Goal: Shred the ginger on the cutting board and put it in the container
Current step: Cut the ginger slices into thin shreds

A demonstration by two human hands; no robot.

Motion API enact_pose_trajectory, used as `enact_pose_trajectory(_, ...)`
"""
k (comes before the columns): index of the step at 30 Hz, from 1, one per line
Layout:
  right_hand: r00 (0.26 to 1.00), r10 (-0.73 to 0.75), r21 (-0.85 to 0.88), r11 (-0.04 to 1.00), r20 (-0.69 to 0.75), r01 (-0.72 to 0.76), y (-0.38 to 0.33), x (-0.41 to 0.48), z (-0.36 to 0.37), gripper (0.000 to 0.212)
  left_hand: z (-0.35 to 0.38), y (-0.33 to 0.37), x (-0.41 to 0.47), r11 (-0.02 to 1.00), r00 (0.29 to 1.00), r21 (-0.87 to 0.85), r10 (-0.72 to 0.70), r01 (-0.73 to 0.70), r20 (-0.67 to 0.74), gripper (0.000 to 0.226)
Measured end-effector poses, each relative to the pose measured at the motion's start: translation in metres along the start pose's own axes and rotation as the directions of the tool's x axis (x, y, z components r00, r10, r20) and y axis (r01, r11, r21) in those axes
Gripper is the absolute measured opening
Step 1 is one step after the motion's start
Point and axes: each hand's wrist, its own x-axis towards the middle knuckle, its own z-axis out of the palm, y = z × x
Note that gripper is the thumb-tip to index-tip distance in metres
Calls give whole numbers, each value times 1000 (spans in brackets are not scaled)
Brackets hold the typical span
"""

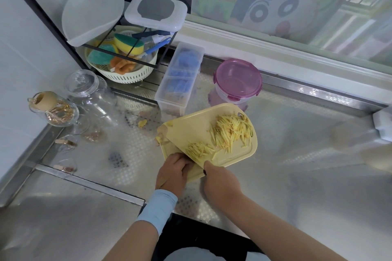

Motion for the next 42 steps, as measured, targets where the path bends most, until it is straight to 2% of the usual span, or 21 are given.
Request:
enact_pose_trajectory(5,1000,-3,-11,1000,-5,3,-8,7,-4,20,2,-1,-2,999,1000,27,26,-26,-5,30)
enact_pose_trajectory(12,999,-26,18,999,-47,27,13,-17,2,11,3,-3,-2,996,998,66,57,-54,-35,29)
enact_pose_trajectory(16,999,-19,-1,1000,-34,19,5,-10,3,7,2,0,-3,1000,1000,15,15,-15,-22,30)
enact_pose_trajectory(22,1000,-14,5,1000,-5,14,-8,4,-7,16,2,-1,-4,998,998,-10,56,-56,-40,29)
enact_pose_trajectory(25,1000,-26,10,1000,-16,26,-4,-1,-4,15,3,2,-6,999,997,3,33,-33,-72,30)
enact_pose_trajectory(28,998,-42,11,999,-40,42,4,-9,-1,11,3,0,-5,997,993,50,69,-65,-96,31)
enact_pose_trajectory(34,996,-52,-7,999,-68,51,11,-11,5,12,5,-1,-8,997,995,50,63,-59,-82,31)
enact_pose_trajectory(42,999,-37,-22,999,-23,36,-2,4,3,12,-1,-2,-6,994,995,50,96,-94,-37,31)
